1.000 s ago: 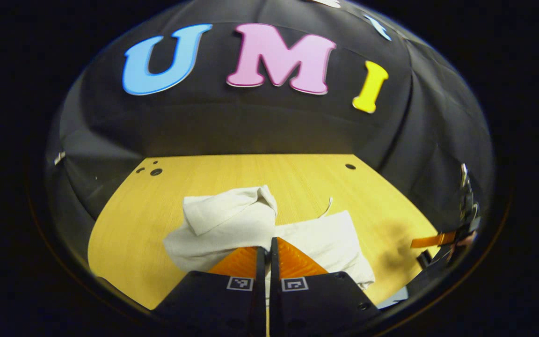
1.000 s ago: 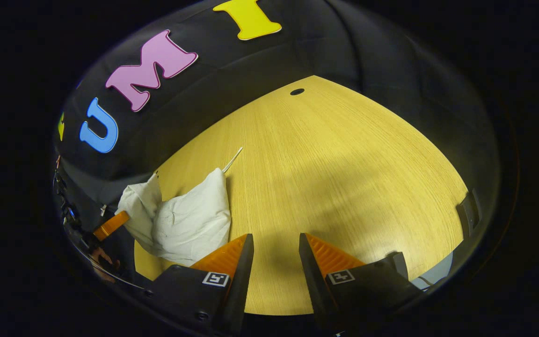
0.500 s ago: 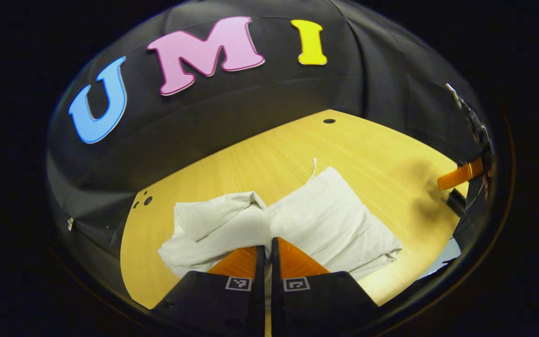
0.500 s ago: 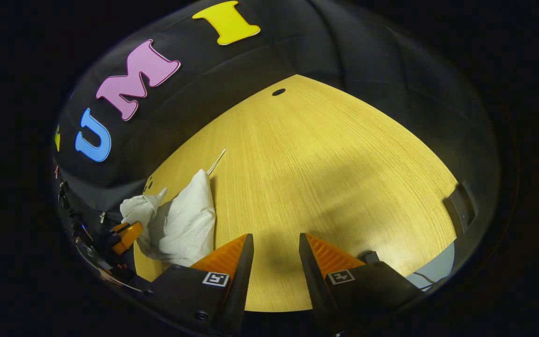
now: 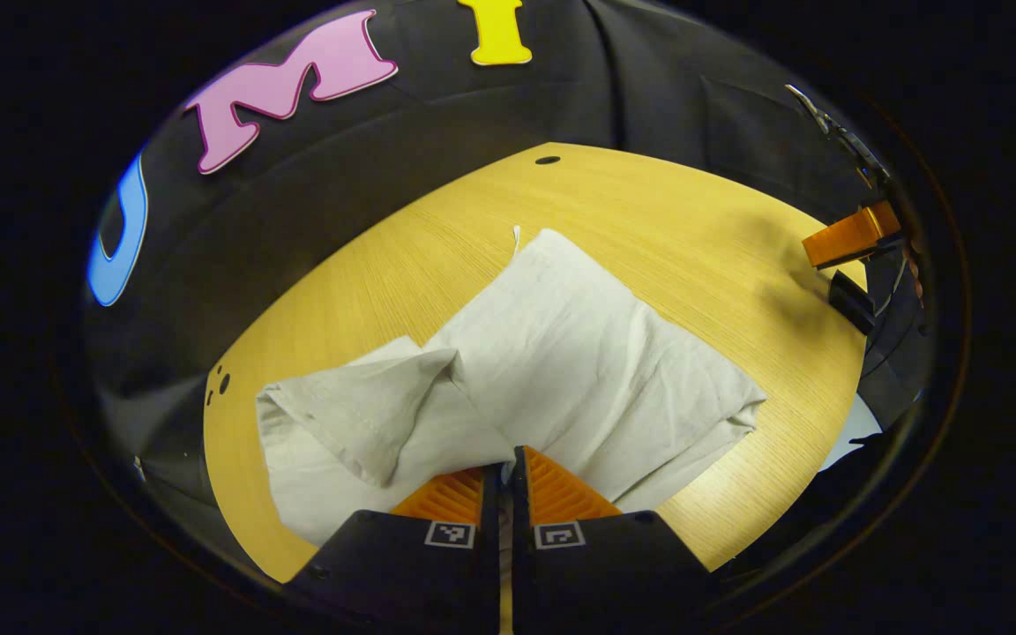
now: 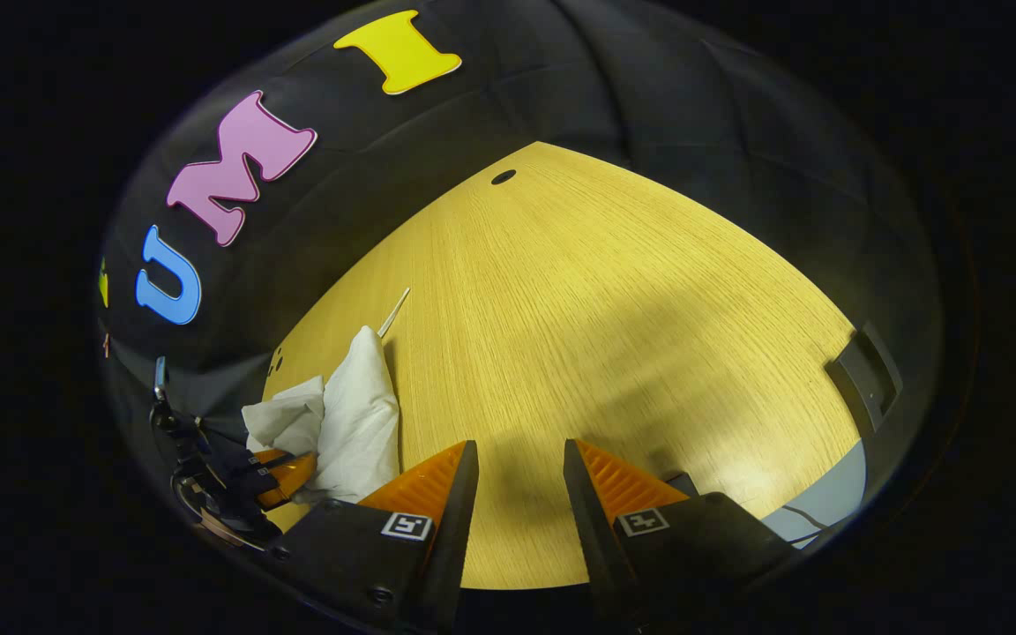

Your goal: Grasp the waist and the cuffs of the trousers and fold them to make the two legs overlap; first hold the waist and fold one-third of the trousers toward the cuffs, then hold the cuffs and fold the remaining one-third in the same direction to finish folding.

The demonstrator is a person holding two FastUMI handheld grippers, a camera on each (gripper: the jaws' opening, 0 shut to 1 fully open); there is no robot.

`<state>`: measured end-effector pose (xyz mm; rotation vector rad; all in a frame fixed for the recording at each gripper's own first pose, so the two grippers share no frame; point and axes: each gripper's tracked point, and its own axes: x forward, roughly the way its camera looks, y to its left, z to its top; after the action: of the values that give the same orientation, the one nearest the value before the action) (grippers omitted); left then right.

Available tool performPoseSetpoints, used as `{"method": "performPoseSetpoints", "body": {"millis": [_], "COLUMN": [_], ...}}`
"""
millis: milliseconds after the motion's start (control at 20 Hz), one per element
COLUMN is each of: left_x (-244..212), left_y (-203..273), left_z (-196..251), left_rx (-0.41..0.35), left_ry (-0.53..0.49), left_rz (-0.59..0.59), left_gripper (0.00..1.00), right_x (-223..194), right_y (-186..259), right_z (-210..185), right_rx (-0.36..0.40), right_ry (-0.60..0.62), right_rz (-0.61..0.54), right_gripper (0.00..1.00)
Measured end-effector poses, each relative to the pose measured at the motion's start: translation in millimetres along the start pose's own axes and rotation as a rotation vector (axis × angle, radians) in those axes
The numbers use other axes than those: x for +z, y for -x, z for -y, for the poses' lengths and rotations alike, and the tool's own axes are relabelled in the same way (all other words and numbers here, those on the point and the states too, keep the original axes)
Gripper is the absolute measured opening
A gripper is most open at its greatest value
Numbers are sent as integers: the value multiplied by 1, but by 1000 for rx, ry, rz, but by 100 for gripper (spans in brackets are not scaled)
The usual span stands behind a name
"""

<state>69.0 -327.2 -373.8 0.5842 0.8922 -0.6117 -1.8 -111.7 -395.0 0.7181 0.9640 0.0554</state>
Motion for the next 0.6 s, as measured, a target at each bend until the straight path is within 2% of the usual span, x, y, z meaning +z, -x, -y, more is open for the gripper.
{"method": "performPoseSetpoints", "body": {"millis": [50,300,350,400,450,500,550,600], "left_x": [-9,-6,-5,-5,-2,4,9,13], "left_y": [-2,-4,-6,-4,-2,2,4,9], "left_z": [3,8,6,5,6,4,3,2], "left_rx": [-10,-40,-35,-24,-11,14,34,48], "left_ry": [11,33,29,17,-6,-35,-64,-85], "left_rz": [-42,-24,-13,-8,2,19,38,57], "left_gripper": [11,16,34,35,43,53,76,81], "right_x": [-1,4,5,4,5,5,5,5], "right_y": [0,4,6,5,5,5,4,3], "right_z": [2,7,7,6,7,8,8,6], "right_rx": [-2,-11,-12,-11,-11,-11,-11,-9], "right_ry": [-8,-33,-35,-35,-35,-33,-31,-31], "right_rz": [-2,9,8,9,9,10,10,9], "right_gripper": [61,61,61,61,61,61,61,61]}}
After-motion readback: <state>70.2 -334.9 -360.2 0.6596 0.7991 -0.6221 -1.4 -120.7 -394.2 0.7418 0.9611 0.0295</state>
